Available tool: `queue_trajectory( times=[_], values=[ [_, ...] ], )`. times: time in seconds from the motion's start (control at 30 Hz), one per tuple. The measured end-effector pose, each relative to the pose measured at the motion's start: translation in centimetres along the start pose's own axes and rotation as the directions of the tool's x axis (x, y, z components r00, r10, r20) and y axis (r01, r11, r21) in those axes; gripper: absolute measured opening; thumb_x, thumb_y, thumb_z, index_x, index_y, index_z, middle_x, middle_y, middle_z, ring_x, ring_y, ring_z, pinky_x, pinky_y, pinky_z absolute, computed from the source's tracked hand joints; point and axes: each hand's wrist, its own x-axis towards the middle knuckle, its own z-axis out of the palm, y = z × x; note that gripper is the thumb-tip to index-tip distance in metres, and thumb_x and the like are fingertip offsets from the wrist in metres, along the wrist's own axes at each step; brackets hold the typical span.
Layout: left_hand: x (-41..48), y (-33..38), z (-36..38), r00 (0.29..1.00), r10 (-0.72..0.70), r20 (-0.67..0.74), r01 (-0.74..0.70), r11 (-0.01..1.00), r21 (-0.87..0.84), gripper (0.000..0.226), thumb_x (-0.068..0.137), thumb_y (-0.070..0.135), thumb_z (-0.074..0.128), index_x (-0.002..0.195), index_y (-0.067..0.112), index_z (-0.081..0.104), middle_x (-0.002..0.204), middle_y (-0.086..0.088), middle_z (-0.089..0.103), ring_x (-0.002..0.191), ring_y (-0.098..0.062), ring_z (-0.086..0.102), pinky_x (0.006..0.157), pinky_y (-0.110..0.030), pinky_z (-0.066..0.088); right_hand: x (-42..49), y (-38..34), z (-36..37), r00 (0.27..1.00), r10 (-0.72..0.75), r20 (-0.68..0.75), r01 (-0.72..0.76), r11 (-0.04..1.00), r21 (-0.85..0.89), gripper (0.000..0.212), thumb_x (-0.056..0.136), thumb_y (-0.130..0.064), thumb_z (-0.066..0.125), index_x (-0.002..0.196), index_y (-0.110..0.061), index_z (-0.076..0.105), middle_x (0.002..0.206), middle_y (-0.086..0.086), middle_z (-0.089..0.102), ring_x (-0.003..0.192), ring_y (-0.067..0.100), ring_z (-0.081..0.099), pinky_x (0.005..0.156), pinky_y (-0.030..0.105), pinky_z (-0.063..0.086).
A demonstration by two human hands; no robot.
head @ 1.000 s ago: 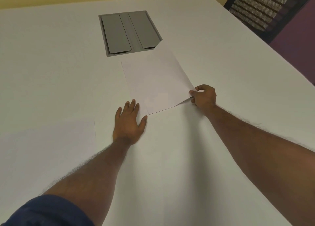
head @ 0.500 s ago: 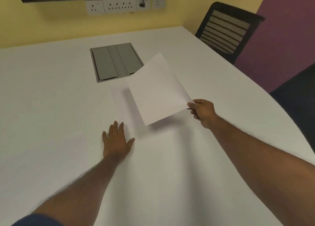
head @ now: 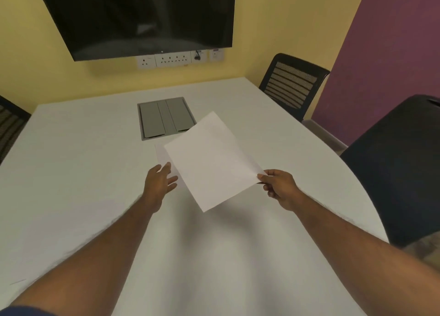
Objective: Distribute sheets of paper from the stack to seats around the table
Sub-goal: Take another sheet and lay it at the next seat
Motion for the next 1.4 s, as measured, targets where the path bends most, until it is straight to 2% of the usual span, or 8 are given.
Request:
queue_trajectory(
  times=[0.17,0.33,0.53,0.73,0.9,1.03,1.17,1.4],
  values=[
    [-3.6,-1.3,-2.2,0.999,-0.033,-0.001,0.033,0.997,-0.065,0.082,0.091,0.031,0.065,0.152,0.007,0.016,0.142,-0.018,0.048,0.106,-0.034,0.065,0.089,-0.039,0.052,-3.5,1.0,-2.4,0.997,0.034,0.065,-0.036,0.999,0.017,0.022,0.084,-0.011,0.073,0.104,-0.005,0.067,0.081,0.007,0.068,0.053,0.010,0.050,0.045,0.019,0.035],
    [-5.1,-0.2,-3.4,0.998,-0.050,0.047,0.053,0.997,-0.049,0.067,0.090,0.039,0.065,0.144,0.010,0.038,0.115,-0.015,0.063,0.089,-0.030,0.066,0.069,-0.035,0.055,-5.9,1.4,-4.0,0.990,0.045,0.136,-0.046,0.999,0.006,0.023,0.083,-0.013,0.074,0.104,-0.006,0.068,0.081,0.005,0.065,0.054,0.010,0.050,0.046,0.020,0.036],
    [-6.0,0.6,-3.3,0.998,-0.015,0.062,0.012,0.999,0.046,0.018,0.091,0.024,0.065,0.100,0.008,0.062,0.075,-0.006,0.061,0.060,-0.015,0.055,0.044,-0.019,0.045,-7.8,0.7,-5.5,0.983,0.035,0.180,-0.030,0.999,-0.033,0.020,0.085,-0.014,0.072,0.104,-0.009,0.069,0.078,0.001,0.063,0.056,0.010,0.049,0.051,0.021,0.037],
    [-7.6,-0.8,-0.5,1.000,0.005,-0.013,-0.006,0.997,-0.079,0.016,0.091,0.007,0.063,0.077,0.008,0.057,0.080,-0.010,0.061,0.062,-0.015,0.055,0.042,-0.015,0.047,-7.6,-0.3,-7.1,0.994,0.009,0.112,-0.017,0.997,0.072,0.037,0.084,-0.031,0.073,0.110,-0.006,0.069,0.087,0.007,0.060,0.064,0.014,0.058,0.060,0.026,0.048],
    [-9.6,-4.3,5.3,0.992,-0.015,-0.126,-0.014,0.975,-0.223,0.010,0.091,0.004,0.062,0.082,0.009,0.061,0.087,-0.007,0.064,0.070,-0.017,0.060,0.049,-0.016,0.053,-5.8,1.2,-8.5,0.984,0.077,0.161,-0.098,0.987,0.127,0.045,0.083,-0.048,0.067,0.110,-0.013,0.069,0.101,0.010,0.074,0.089,0.026,0.070,0.077,0.035,0.055],
    [-10.5,-7.5,10.5,0.989,-0.031,-0.142,-0.006,0.966,-0.258,0.007,0.087,0.001,0.066,0.087,0.005,0.061,0.087,-0.011,0.064,0.069,-0.020,0.063,0.054,-0.021,0.057,-3.0,2.1,-11.5,0.984,0.118,0.136,-0.130,0.988,0.088,0.041,0.083,-0.036,0.072,0.115,-0.011,0.068,0.113,0.010,0.073,0.105,0.030,0.068,0.094,0.047,0.054],
    [-10.4,-10.6,15.8,0.993,-0.045,-0.108,0.021,0.978,-0.209,0.030,0.085,-0.002,0.065,0.114,0.002,0.060,0.102,-0.015,0.068,0.078,-0.024,0.067,0.062,-0.026,0.060,0.7,2.0,-16.4,0.993,0.114,0.014,-0.114,0.993,-0.018,0.014,0.083,-0.010,0.073,0.095,-0.008,0.068,0.106,0.011,0.070,0.088,0.023,0.066,0.064,0.034,0.057],
    [-9.0,-14.7,23.3,0.981,-0.118,-0.157,0.102,0.989,-0.105,0.040,0.085,0.000,0.066,0.123,0.003,0.056,0.110,-0.017,0.067,0.078,-0.023,0.066,0.063,-0.025,0.058,7.4,1.8,-24.7,0.995,0.102,-0.001,-0.099,0.970,-0.221,0.012,0.082,-0.004,0.071,0.084,-0.015,0.068,0.092,0.003,0.071,0.078,0.018,0.068,0.062,0.029,0.057]
  ],
)
